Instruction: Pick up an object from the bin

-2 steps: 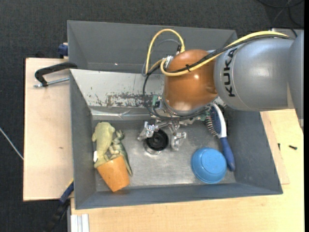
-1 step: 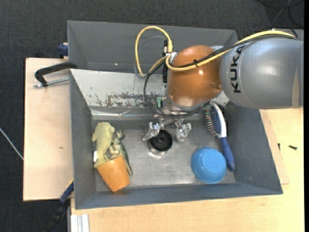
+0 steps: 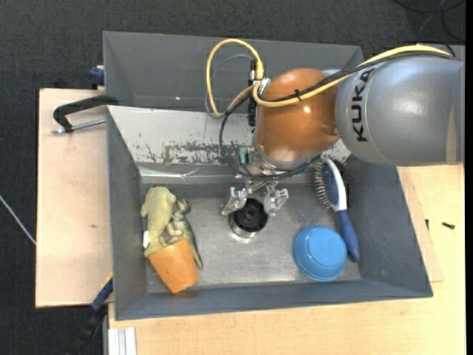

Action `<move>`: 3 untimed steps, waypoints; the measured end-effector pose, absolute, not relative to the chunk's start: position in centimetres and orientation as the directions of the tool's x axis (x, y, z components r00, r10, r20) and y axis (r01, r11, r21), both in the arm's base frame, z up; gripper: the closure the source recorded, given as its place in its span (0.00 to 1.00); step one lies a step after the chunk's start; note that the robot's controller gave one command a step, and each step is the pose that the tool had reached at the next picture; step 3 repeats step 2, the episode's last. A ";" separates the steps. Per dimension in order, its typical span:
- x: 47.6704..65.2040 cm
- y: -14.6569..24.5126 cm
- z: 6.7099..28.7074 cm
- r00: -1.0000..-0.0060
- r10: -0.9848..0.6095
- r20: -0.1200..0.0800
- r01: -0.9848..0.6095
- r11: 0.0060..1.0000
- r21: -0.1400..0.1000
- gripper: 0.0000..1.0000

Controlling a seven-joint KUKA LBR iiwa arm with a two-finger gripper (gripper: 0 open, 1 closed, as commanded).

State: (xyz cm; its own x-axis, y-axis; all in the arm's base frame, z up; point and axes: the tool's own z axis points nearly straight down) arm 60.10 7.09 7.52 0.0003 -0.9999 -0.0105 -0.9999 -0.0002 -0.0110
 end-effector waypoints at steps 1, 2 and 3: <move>60.3 7.3 12.5 -0.003 -1.000 -0.005 -1.000 0.003 -0.011 1.00; 60.6 7.5 16.1 -0.007 -1.000 -0.005 -1.000 0.007 -0.010 1.00; 60.6 7.5 16.1 -0.007 -1.000 -0.005 -1.000 0.007 -0.010 1.00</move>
Offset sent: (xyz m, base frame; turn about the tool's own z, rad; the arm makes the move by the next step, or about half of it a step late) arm -0.0001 0.0000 0.0454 0.0001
